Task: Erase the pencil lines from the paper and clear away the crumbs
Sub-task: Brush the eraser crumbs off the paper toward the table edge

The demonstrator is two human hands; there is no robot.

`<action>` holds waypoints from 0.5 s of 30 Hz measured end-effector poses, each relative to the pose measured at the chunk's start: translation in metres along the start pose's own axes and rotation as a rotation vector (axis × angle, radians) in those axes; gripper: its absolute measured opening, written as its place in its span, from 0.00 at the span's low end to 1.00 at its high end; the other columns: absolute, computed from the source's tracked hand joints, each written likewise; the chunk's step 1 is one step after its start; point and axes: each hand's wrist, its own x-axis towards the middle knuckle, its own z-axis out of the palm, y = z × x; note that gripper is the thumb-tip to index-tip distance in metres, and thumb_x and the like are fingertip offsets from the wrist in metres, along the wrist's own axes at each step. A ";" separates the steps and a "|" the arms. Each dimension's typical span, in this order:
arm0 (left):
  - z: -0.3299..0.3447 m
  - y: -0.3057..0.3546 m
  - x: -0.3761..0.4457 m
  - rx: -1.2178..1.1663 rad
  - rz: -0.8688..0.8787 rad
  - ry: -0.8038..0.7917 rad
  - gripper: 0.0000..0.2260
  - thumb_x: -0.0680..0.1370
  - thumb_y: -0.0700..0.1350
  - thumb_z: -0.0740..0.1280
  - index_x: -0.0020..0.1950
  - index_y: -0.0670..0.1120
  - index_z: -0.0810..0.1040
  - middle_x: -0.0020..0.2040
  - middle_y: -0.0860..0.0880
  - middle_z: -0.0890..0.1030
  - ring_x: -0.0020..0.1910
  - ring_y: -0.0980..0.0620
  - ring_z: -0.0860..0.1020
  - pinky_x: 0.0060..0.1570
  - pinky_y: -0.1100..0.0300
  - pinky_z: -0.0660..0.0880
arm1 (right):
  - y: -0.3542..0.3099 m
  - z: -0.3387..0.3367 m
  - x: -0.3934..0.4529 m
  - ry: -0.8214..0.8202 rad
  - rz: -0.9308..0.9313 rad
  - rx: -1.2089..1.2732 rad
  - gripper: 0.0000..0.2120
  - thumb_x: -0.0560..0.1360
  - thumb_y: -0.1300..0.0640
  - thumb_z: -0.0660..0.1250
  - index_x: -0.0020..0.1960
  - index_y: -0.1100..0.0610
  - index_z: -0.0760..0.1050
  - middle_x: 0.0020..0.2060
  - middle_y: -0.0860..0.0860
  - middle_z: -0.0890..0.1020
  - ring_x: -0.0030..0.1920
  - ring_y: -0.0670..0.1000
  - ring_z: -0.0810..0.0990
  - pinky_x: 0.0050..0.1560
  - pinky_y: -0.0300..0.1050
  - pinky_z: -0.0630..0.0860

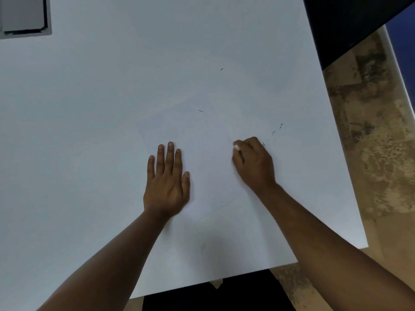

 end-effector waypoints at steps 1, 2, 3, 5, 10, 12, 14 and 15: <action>0.000 0.000 0.001 -0.001 -0.002 0.000 0.29 0.85 0.53 0.49 0.84 0.42 0.51 0.85 0.43 0.47 0.84 0.43 0.44 0.81 0.41 0.45 | -0.010 0.005 -0.003 -0.049 -0.045 0.035 0.11 0.78 0.56 0.63 0.54 0.58 0.82 0.46 0.54 0.80 0.45 0.55 0.79 0.42 0.47 0.78; 0.000 -0.001 0.001 0.000 -0.004 -0.002 0.30 0.85 0.53 0.49 0.84 0.41 0.51 0.85 0.43 0.48 0.84 0.43 0.44 0.81 0.42 0.45 | -0.024 0.011 -0.011 -0.108 -0.126 0.068 0.12 0.78 0.56 0.63 0.55 0.58 0.82 0.47 0.54 0.80 0.46 0.56 0.80 0.45 0.47 0.77; 0.000 -0.001 0.001 0.003 -0.003 -0.006 0.30 0.85 0.53 0.49 0.84 0.41 0.51 0.85 0.43 0.48 0.84 0.43 0.44 0.81 0.42 0.45 | -0.040 0.018 -0.022 -0.169 -0.226 0.108 0.11 0.78 0.57 0.64 0.55 0.59 0.82 0.46 0.55 0.80 0.44 0.56 0.79 0.44 0.47 0.76; 0.000 -0.002 0.001 0.005 -0.003 -0.017 0.30 0.85 0.53 0.48 0.84 0.41 0.51 0.85 0.43 0.48 0.84 0.44 0.43 0.81 0.42 0.45 | -0.061 0.026 -0.038 -0.253 -0.433 0.119 0.08 0.78 0.59 0.65 0.51 0.60 0.82 0.40 0.54 0.77 0.37 0.56 0.75 0.37 0.50 0.74; -0.001 0.000 0.001 0.000 -0.009 -0.018 0.29 0.85 0.53 0.48 0.84 0.41 0.50 0.85 0.44 0.47 0.84 0.44 0.43 0.81 0.42 0.45 | -0.021 0.016 0.027 -0.159 -0.256 -0.053 0.11 0.80 0.55 0.60 0.48 0.59 0.79 0.41 0.54 0.77 0.40 0.56 0.76 0.42 0.52 0.78; -0.002 0.001 0.000 -0.001 -0.010 -0.013 0.29 0.85 0.53 0.47 0.84 0.41 0.50 0.85 0.44 0.47 0.84 0.44 0.43 0.81 0.42 0.45 | 0.004 0.008 0.051 -0.036 -0.200 -0.048 0.10 0.79 0.57 0.62 0.48 0.60 0.80 0.41 0.55 0.77 0.38 0.57 0.76 0.37 0.51 0.77; -0.002 0.000 0.001 0.006 -0.008 -0.008 0.29 0.85 0.53 0.47 0.84 0.41 0.51 0.85 0.44 0.48 0.84 0.44 0.43 0.81 0.43 0.44 | 0.010 0.004 0.057 0.022 -0.186 -0.046 0.09 0.79 0.58 0.63 0.48 0.61 0.81 0.41 0.55 0.77 0.39 0.56 0.77 0.36 0.50 0.76; -0.001 0.000 0.001 0.005 -0.009 -0.007 0.30 0.85 0.53 0.47 0.84 0.41 0.51 0.85 0.44 0.47 0.84 0.44 0.43 0.81 0.43 0.45 | 0.004 0.005 0.053 0.021 -0.199 -0.027 0.09 0.79 0.57 0.64 0.49 0.60 0.81 0.41 0.55 0.78 0.40 0.56 0.77 0.37 0.49 0.77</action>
